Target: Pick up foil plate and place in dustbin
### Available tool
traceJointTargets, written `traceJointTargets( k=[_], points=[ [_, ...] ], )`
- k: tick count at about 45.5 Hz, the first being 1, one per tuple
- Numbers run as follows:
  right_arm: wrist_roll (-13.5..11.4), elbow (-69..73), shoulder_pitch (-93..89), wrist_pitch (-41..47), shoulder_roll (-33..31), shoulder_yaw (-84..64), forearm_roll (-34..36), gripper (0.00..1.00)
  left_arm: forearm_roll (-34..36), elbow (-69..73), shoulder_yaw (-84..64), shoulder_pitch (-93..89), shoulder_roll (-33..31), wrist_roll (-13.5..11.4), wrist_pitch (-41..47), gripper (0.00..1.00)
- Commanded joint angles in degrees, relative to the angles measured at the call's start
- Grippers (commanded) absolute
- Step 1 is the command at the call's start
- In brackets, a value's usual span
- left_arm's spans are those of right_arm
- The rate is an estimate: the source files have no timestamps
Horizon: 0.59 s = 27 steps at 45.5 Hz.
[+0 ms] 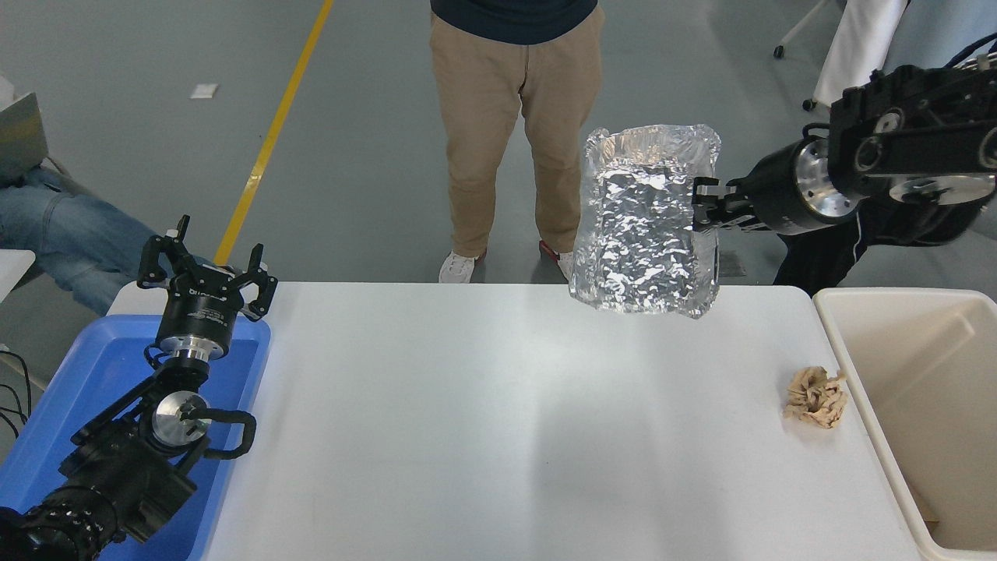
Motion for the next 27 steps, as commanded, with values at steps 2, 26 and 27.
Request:
traceJointTargets(
  k=[2, 26, 27],
  points=[
    [0.0, 0.5, 7.2, 4.2, -3.8, -0.7, -0.8, 0.00, 0.0, 0.0, 0.0, 0.0, 0.0, 0.0, 0.0, 0.99],
    [-0.3, -4.0, 2.1, 1.0, -8.6, -6.5, -0.9, 0.00, 0.0, 0.0, 0.0, 0.0, 0.0, 0.0, 0.0, 0.99],
    [-0.3, -4.9, 1.3, 0.6, -9.3, -6.7, -0.9, 0.00, 0.0, 0.0, 0.0, 0.0, 0.0, 0.0, 0.0, 0.99]
  ],
)
